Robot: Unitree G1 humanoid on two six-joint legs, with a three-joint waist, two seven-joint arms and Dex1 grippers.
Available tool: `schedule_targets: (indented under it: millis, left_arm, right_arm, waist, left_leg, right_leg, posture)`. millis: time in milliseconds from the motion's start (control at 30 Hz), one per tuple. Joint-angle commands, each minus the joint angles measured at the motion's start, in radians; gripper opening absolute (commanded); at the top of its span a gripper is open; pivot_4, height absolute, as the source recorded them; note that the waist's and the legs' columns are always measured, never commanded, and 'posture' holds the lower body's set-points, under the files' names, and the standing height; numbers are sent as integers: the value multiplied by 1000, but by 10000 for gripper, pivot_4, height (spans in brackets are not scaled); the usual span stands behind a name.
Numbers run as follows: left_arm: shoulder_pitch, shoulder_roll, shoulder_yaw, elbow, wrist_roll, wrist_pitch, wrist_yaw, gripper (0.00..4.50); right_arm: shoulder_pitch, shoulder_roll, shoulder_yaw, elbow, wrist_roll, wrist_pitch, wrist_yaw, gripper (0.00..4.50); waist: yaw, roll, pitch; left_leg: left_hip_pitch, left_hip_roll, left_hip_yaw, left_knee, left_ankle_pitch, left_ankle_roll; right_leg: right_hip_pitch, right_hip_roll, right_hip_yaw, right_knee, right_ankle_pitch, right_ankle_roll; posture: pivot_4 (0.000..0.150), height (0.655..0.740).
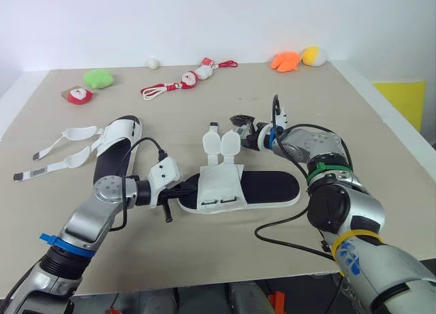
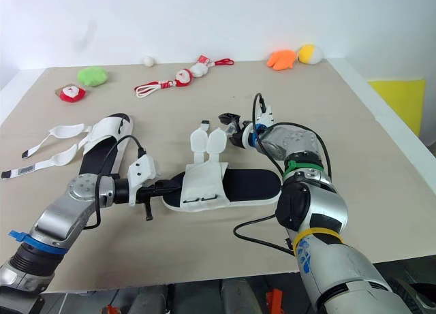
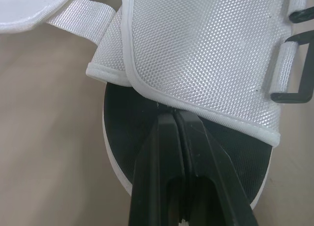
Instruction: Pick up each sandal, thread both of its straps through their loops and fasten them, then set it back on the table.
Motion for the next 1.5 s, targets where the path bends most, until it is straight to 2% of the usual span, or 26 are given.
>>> schedule_targets:
  millis: [33, 67, 167, 233, 267, 400, 433, 600, 733, 867, 967, 1200, 1333, 1400, 1500]
  left_arm:
    - [32, 14, -24, 32, 42, 17, 5, 768]
    - [31, 14, -23, 32, 42, 17, 7, 768]
    - [30, 16, -22, 32, 40, 16, 10, 0]
    - [30, 17, -22, 32, 41, 16, 11, 0]
    - [29, 18, -22, 32, 41, 16, 11, 0]
    - [28, 18, -20, 31, 41, 17, 12, 0]
    - [28, 18, -20, 30, 41, 17, 12, 0]
    - [30, 15, -19, 30, 38, 18, 14, 0]
    - [31, 13, -18, 29, 36, 19, 14, 0]
    - [27, 11, -17, 33, 34, 19, 13, 0]
    - [24, 10, -17, 35, 34, 19, 13, 0]
    - [23, 12, -15, 34, 33, 20, 14, 0]
    - [28, 14, -12, 29, 30, 23, 14, 0]
    - [31, 15, -13, 27, 30, 23, 13, 0]
    - [33, 15, -14, 28, 31, 22, 12, 0]
  right_arm:
    - [-26, 8, -13, 17, -17, -50, 9, 45000]
    - [-26, 10, -13, 21, -21, -56, 13, 45000]
    - [-27, 15, -14, 35, -28, -68, 21, 36408]
    - [-30, 17, -16, 43, -34, -77, 26, 28428]
    - [-31, 17, -16, 47, -37, -79, 31, 22290]
    - [-33, 18, -2, 47, -60, -87, 65, 3757]
    - [-33, 18, 6, 43, -69, -90, 77, 902]
    - [0, 28, 231, -108, -229, -161, 375, 902]
    - [114, 25, 450, -383, -314, -262, 681, 902]
    - [279, -7, 619, -690, -376, -474, 937, 902]
    - [355, -12, 669, -809, -419, -738, 1060, 902]
    - [394, -57, 755, -776, -566, -1256, 1201, 902]
    - [399, -101, 805, -710, -635, -1639, 1270, 902]
    - [412, -130, 846, -692, -627, -1843, 1318, 902]
    - [410, -167, 907, -661, -608, -2019, 1346, 902]
  waist:
    - [0, 0, 0]
    - [0, 0, 0]
    - [0, 0, -1]
    - [0, 0, -1]
    - [0, 0, -1]
    - [0, 0, -1]
    - [0, 0, -1]
    - [-1, 0, -1]
    - [0, 0, -1]
    - [1, 0, -1]
    - [1, 0, -1]
    - [2, 0, -1]
    - [3, 0, -1]
    - [4, 0, -1]
    - [4, 0, -1]
  left_leg:
    - [0, 0, 0, 0, 0, 0]
    - [0, 0, 0, 0, 0, 0]
    - [1, 0, 0, 0, 0, 0]
    - [1, 0, 0, 0, 0, 0]
    - [1, 0, 0, -1, 0, 0]
    - [0, 0, 0, -1, 0, 0]
    - [0, 0, 0, -1, 0, 0]
    - [0, 0, 0, -1, 0, 0]
    - [0, 0, -1, -2, 0, 0]
    - [0, 1, -2, -3, -1, 0]
    - [0, 1, -2, -3, -1, 0]
    - [3, 1, -2, -3, 0, -1]
    - [4, 1, -2, -3, 0, -1]
    - [4, 1, -2, -3, 0, -1]
    - [4, 1, -2, -3, 0, -1]
  right_leg:
    - [0, 0, 0, 0, 0, 0]
    - [0, 0, 0, 0, 0, 0]
    - [1, 0, 0, 0, 0, -1]
    - [1, 0, 0, 0, 0, -1]
    - [0, 0, 0, 0, 0, -1]
    - [0, 0, 0, -1, 0, -1]
    - [0, 0, 0, -1, 0, -1]
    - [0, 0, 0, -1, -1, -1]
    - [0, 0, 0, -1, -1, 1]
    - [0, 1, -2, -1, -2, 2]
    - [0, 0, -2, -1, -2, 3]
    - [2, 0, -2, -1, -4, -1]
    - [2, 0, -2, -1, -4, -2]
    - [2, 0, -2, -1, -5, -2]
    - [3, 0, -2, -1, -5, -2]
  posture:
    - [1500, 7400]
    - [1500, 7400]
    - [1500, 7400]
    - [1500, 7400]
    - [1500, 7400]
    - [1500, 7400]
    - [1500, 7400]
    - [1500, 7400]
    - [1500, 7400]
    - [1500, 7400]
    - [1500, 7400]
    - [1500, 7400]
    - [1500, 7400]
    - [1500, 7400]
    - [1500, 7400]
